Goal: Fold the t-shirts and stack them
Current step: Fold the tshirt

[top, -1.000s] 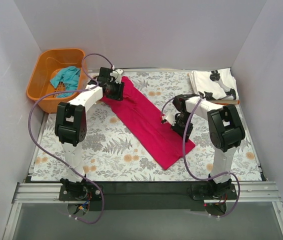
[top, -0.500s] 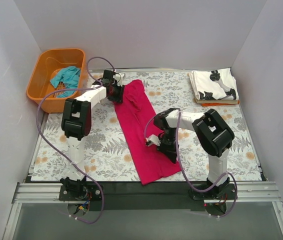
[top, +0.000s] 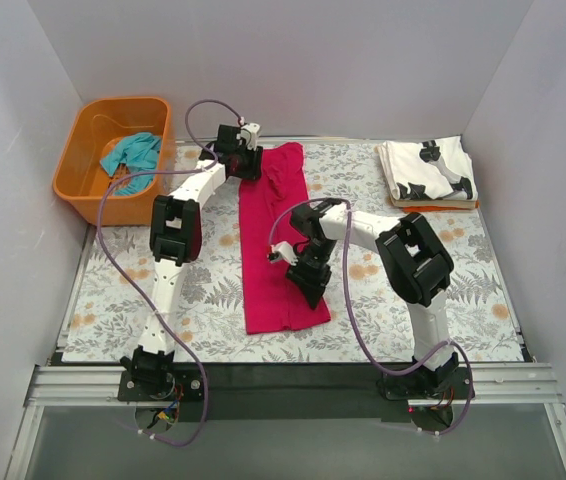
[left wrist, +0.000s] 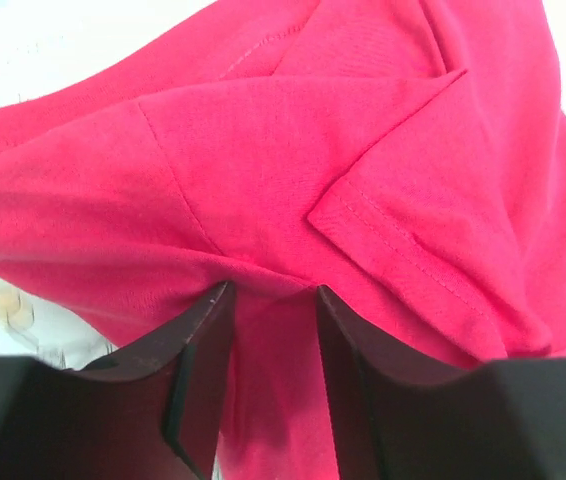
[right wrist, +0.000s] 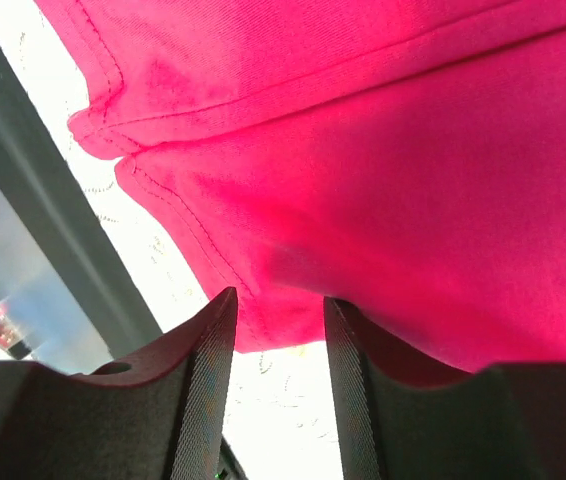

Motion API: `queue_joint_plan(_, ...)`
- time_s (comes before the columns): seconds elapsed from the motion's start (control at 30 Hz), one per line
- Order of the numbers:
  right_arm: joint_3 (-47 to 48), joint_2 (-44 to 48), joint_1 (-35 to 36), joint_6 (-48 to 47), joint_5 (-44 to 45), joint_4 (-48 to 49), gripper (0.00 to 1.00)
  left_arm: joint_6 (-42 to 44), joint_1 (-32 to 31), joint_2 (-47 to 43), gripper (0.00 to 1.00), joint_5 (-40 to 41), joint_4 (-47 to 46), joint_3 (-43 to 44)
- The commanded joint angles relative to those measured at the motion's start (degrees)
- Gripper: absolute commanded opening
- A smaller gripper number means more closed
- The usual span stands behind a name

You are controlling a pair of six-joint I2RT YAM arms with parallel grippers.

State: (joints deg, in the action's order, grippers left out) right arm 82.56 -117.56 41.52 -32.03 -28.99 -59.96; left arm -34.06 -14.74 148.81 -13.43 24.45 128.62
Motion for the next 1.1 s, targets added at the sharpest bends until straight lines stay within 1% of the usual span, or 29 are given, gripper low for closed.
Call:
queue_joint_plan(0.0, 2.4, 1.0, -1.7, 1.1, -1.2, 1.0, 0.41, 0.7, 0.2, 3.4, 0.39, 0.3, 1.3, 2.2)
queue_joint_plan(0.07, 2.8, 2.8, -3.0, 1.2, -1.0, 1.0, 0.41, 0.2, 0.2, 2.4, 0.43, 0.0, -0.4, 1.8)
queue_joint_plan(0.17, 3.0, 6.7, -4.5, 1.0, -0.6, 1.7, 0.41, -0.5, 0.6, -2.8, 0.47, -3.0, -2.1, -0.3)
queue_joint_plan(0.2, 2.2, 8.1, -5.0, 1.0, -0.6, 2.1, 0.41, -0.7, 0.8, -6.9, 0.47, -4.1, -2.1, -0.7)
queue_joint_plan(0.3, -1.2, 15.6, -5.9, -0.8, 0.5, 5.1, 0.38, -0.3, 0.9, -15.6, 0.49, -10.5, -2.2, -6.3)
queue_joint_plan(0.33, -4.6, 20.4, -6.0, -1.6, 1.1, 6.3, 0.38, 0.0, 1.0, -22.4, 0.49, -14.9, -2.3, -9.3)
queue_joint_plan(0.37, -6.7, 22.8, -6.0, -2.7, 2.5, 8.1, 0.38, 1.1, 1.2, -26.8, 0.52, -16.6, -3.3, -15.4)
queue_joint_plan(0.4, -8.3, 25.0, -5.9, -5.2, 3.1, 8.6, 0.38, 1.8, 1.3, -30.7, 0.53, -17.7, -4.2, -19.7)
queue_joint_plan(0.43, -11.0, 28.4, -5.9, -6.1, 3.9, 9.2, 0.38, 2.9, 1.4, -38.7, 0.53, -20.1, -5.0, -23.1)
queue_joint_plan(0.47, -12.1, 29.8, -5.8, -7.2, 5.6, 10.0, 0.38, 4.2, 1.4, -42.4, 0.54, -21.3, -5.0, -30.9)
queue_joint_plan(0.53, -14.8, 33.9, -5.2, -10.0, 7.5, 11.7, 0.38, 9.3, 1.5, -50.3, 0.54, -23.4, -5.0, -39.0)
queue_joint_plan(0.57, -17.6, 35.3, -4.4, -10.7, 9.1, 12.8, 0.38, 11.5, 1.4, -57.9, 0.54, -25.6, -4.7, -48.4)
queue_joint_plan(0.6, -19.4, 36.5, -3.6, -11.4, 10.1, 15.1, 0.38, 17.2, 1.1, -62.6, 0.54, -26.6, -4.3, -52.5)
queue_joint_plan(0.63, -21.1, 38.9, -2.5, -12.5, 11.2, 16.5, 0.38, 20.1, 0.6, -66.6, 0.54, -26.9, -3.6, -57.7)
queue_joint_plan(0.67, -24.3, 39.9, -0.4, -13.0, 13.2, 17.9, 0.38, 24.0, -0.7, -74.6, 0.54, -26.9, -2.5, -62.1)
queue_joint_plan(0.7, -25.9, 41.1, 1.1, -13.6, 14.2, 20.9, 0.37, 27.7, -1.9, -78.2, 0.54, -26.6, -1.3, -70.5)
queue_joint_plan(0.73, -27.5, 43.3, 2.4, -14.5, 15.0, 22.5, 0.36, 33.7, -2.8, -81.5, 0.53, -26.0, 1.5, -74.3)
queue_joint_plan(0.77, -29.5, 44.3, 5.8, -15.2, 17.1, 24.4, 0.36, 36.5, -3.8, -85.3, 0.53, -25.5, 3.0, -77.8)
queue_joint_plan(0.8, -33.0, 45.5, 7.7, -15.9, 18.3, 26.0, 0.35, 38.4, -5.8, -91.2, 0.52, -25.5, 4.4, -84.4)
queue_joint_plan(0.83, -35.1, 47.6, 9.2, -16.7, 19.2, 29.4, 0.35, 41.2, -6.7, -94.4, 0.52, -25.5, 6.1, -87.1)
queue_joint_plan(0.87, -36.8, 48.4, 12.6, -18.1, 20.8, 30.9, 0.34, 42.1, -7.7, -96.8, 0.52, -25.3, 6.6, -90.0)
queue_joint_plan(0.9, -40.0, 49.0, 13.9, -18.7, 21.4, 31.9, 0.34, 42.9, -9.9, -100.7, 0.52, -24.9, 6.8, -92.1)
queue_joint_plan(0.93, -41.2, 49.7, 15.4, -19.1, 21.9, 33.8, 0.34, 43.2, -11.1, -101.9, 0.52, -24.5, 6.8, -95.6)
queue_joint_plan(0.97, -42.0, 49.6, 17.8, -19.3, 22.5, 34.4, 0.34, 43.5, -12.4, -102.5, 0.52, -24.0, 6.8, -96.9)
queue_joint_plan(1.0, -42.9, 49.4, 18.5, -19.5, 22.8, 35.0, 0.34, 43.5, -15.3, -102.6, 0.52, -23.4, 6.8, -97.8)
queue_joint_plan(1.03, -43.9, 48.5, 19.0, -19.3, 22.9, 36.1, 0.34, 43.0, -16.8, -102.1, 0.52, -21.7, 5.9, -99.5)
queue_joint_plan(1.07, -44.2, 48.0, 19.6, -19.3, 23.3, 36.8, 0.34, 40.9, -19.9, -101.4, 0.52, -20.6, 4.8, -100.0)
